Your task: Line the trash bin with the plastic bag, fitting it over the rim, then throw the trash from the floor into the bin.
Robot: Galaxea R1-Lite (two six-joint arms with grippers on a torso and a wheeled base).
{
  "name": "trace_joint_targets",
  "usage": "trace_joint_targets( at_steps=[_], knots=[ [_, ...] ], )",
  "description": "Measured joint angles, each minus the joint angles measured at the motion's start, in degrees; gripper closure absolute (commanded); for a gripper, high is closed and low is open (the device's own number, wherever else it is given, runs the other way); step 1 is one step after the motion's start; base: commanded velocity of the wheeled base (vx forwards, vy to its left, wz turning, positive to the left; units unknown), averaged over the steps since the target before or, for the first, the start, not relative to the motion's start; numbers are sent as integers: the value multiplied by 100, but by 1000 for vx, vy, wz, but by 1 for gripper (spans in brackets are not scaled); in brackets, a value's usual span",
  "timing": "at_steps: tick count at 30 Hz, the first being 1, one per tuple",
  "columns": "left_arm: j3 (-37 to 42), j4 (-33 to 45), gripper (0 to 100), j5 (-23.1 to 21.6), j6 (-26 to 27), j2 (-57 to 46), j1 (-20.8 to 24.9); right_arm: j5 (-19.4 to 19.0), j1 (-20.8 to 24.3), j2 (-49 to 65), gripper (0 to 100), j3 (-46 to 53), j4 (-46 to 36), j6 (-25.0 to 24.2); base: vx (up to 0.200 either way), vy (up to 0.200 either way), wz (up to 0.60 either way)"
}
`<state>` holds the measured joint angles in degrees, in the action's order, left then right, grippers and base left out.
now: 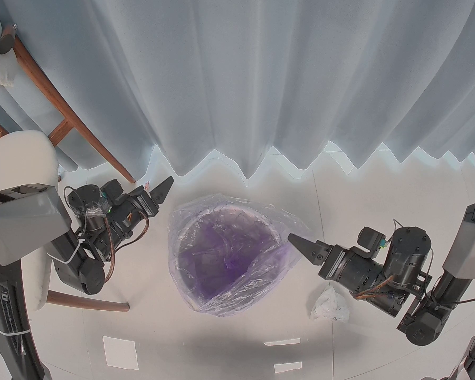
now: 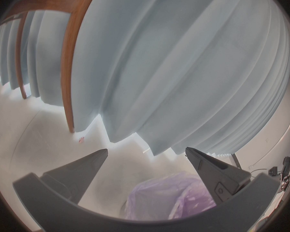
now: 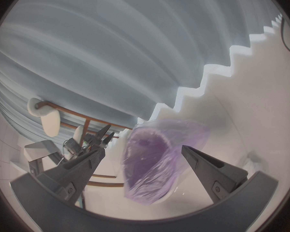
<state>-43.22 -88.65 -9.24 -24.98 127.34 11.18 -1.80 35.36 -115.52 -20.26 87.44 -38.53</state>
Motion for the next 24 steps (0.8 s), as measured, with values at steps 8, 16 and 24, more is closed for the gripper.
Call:
trace_joint_targets(
  at_steps=[8, 16, 24],
  knots=[
    [-101, 16, 0, -154, 43, -300, 229, 405, 435, 162, 0, -5, 15, -336, -175, 0, 0],
    [105, 22, 0, -404, 46, -617, 430, 568, 589, 290, 0, -545, -339, -734, -200, 0, 0],
    [577, 24, 0, -745, 21, -1180, 664, 647, 678, 566, 0, -1000, -1409, -794, -100, 0, 0]
  ],
)
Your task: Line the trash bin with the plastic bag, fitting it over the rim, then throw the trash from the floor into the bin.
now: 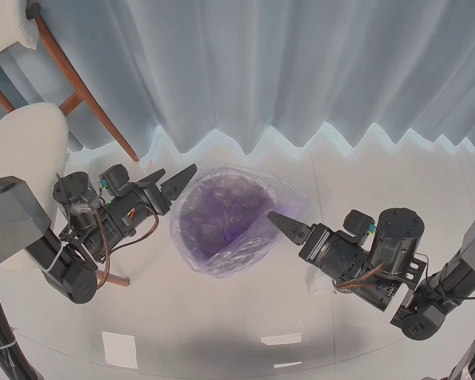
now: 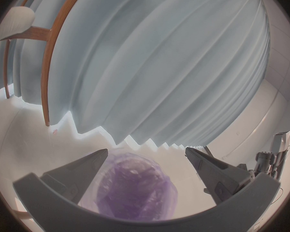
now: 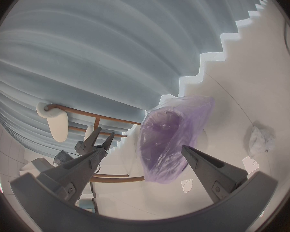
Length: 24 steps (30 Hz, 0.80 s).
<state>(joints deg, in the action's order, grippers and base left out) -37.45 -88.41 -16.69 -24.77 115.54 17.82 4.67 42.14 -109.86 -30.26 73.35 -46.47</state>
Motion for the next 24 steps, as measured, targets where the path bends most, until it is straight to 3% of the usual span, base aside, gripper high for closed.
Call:
trace_joint_targets(
  at_steps=[6, 17, 24],
  knots=[
    [82, 0, 0, 0, 1, -330, 33, 94, -6, 135, 0, -480, -1013, 41, 0, 0, 0],
    [188, -2, 0, -83, 20, -1513, -71, 272, -17, 254, 0, -2054, -4237, -63, 0, 0, 0],
    [433, -2, 0, -474, 55, -2277, -118, 386, -56, 96, 0, -2570, -4836, 285, 0, 0, 0]
  ],
)
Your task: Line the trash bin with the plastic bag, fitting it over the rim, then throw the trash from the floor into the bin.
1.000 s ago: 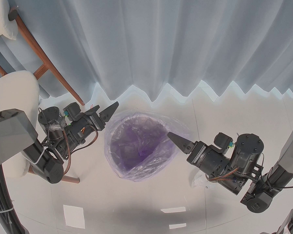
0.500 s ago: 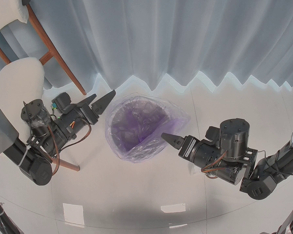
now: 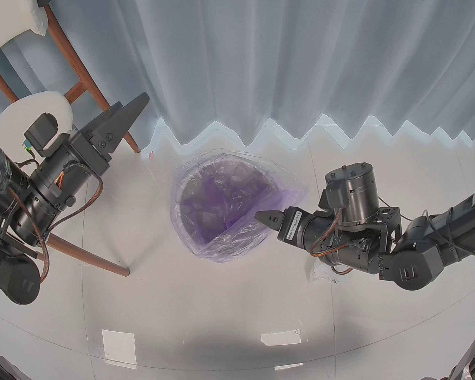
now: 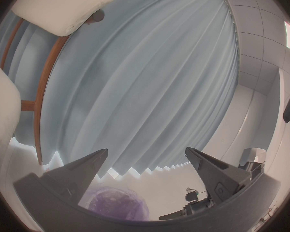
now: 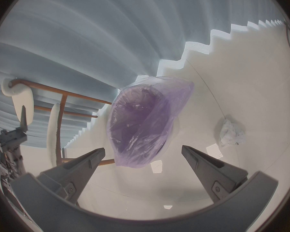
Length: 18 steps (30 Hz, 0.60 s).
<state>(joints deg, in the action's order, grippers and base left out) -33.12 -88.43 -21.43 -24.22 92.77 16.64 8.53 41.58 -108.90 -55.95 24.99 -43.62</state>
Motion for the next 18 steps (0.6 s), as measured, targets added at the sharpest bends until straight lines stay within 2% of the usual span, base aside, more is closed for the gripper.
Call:
trace_joint_targets(
  at_steps=[7, 14, 18],
  knots=[
    [254, 7, 0, -227, 9, -274, 17, 235, 117, -306, 0, 20, 7, 137, 0, 0, 0],
    [284, 5, 0, -224, 6, -377, -16, 239, 135, -625, 0, -199, 68, 93, 0, 0, 0],
    [273, 2, 0, -229, 9, -407, -27, 239, 138, -786, 0, -241, 378, 67, 0, 0, 0]
  ],
)
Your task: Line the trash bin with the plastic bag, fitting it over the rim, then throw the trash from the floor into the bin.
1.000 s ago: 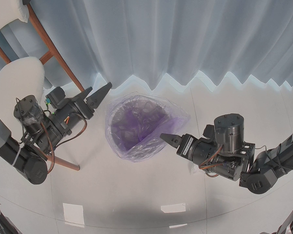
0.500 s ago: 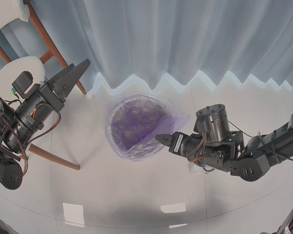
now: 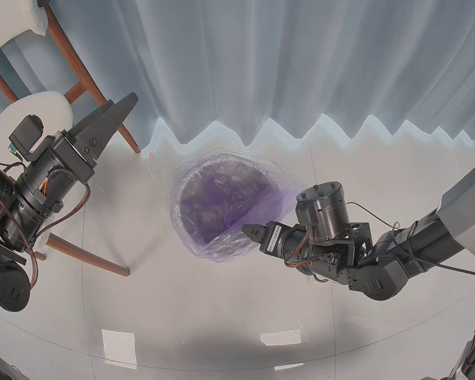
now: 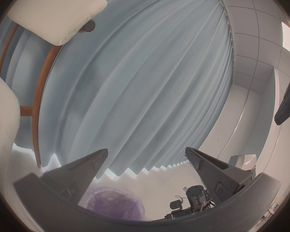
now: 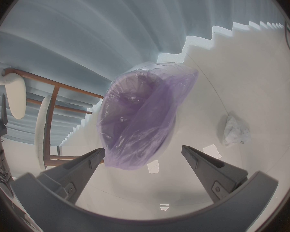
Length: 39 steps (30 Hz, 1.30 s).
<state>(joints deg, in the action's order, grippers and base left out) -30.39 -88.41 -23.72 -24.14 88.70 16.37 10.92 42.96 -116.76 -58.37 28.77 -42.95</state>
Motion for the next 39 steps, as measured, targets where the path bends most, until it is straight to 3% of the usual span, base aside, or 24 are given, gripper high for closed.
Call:
trace_joint_targets(
  at_steps=[17, 35, 36, 39],
  knots=[
    [-89, 2, 0, 5, -41, -389, -328, -34, -27, -394, 0, -199, 232, -54, 0, 0, 0],
    [-85, 6, 0, -2, -44, -511, -347, -127, 21, -755, 0, -770, 251, -249, 0, 0, 0],
    [-85, 6, 0, -2, -44, -511, -347, -127, 20, -780, 100, -800, 251, -249, 0, 0, 0],
    [-76, 5, 0, 0, -41, -510, -340, -127, 20, -833, 100, -852, 251, -245, 0, 0, 0]
  ],
)
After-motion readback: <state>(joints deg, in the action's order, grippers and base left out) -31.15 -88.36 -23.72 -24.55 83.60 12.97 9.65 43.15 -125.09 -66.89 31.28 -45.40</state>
